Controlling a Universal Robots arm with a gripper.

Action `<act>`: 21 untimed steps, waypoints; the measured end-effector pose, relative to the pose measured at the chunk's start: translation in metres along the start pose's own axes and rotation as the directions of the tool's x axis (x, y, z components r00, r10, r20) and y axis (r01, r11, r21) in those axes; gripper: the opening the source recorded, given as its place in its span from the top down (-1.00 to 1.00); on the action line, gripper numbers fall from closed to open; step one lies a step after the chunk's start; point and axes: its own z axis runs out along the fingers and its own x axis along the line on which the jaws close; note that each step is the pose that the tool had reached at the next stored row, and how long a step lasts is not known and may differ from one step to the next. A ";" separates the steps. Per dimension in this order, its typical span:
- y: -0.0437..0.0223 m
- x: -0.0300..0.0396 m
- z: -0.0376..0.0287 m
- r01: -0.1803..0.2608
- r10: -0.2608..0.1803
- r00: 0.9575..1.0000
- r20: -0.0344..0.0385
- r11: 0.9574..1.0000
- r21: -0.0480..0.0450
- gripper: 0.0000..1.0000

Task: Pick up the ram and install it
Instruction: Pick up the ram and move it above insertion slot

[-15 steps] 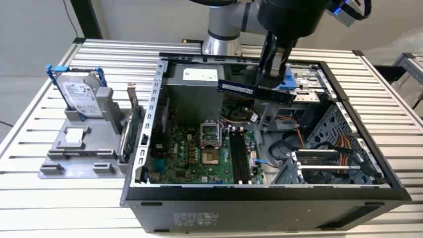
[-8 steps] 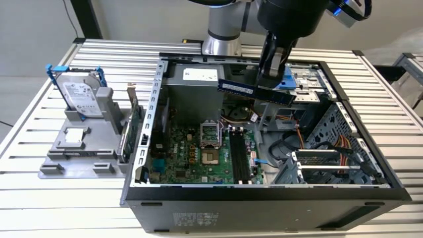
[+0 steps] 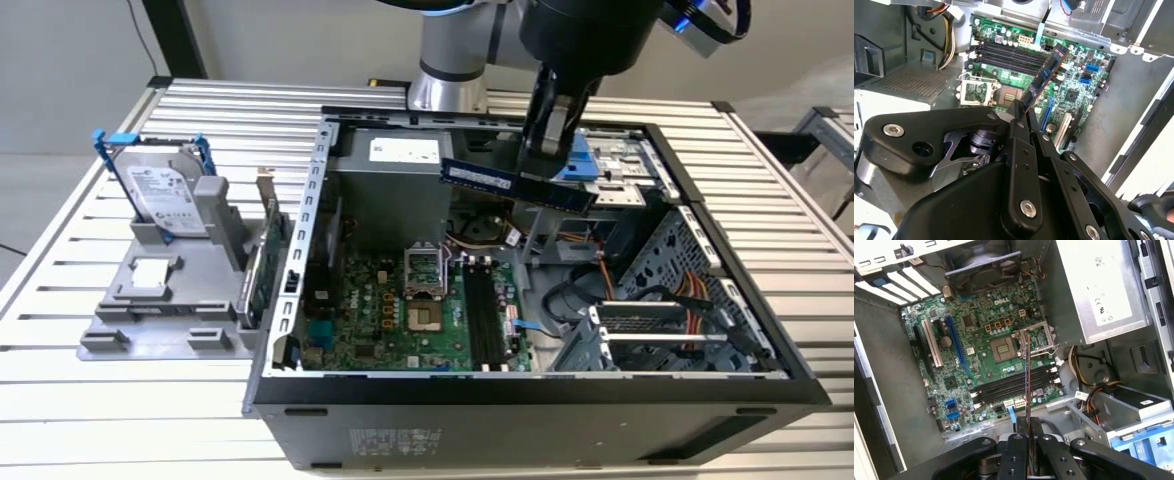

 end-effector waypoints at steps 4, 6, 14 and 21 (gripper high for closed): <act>0.0000 0.0000 0.0000 -0.012 0.012 1.000 0.000 1.000 0.000 1.00; 0.0000 0.0000 0.0001 -0.018 0.018 1.000 0.000 1.000 0.001 1.00; 0.0000 0.0000 0.0002 -0.041 0.041 0.999 0.001 0.999 0.001 1.00; 0.0000 0.0000 0.0003 -0.061 0.061 0.998 0.001 0.998 0.002 1.00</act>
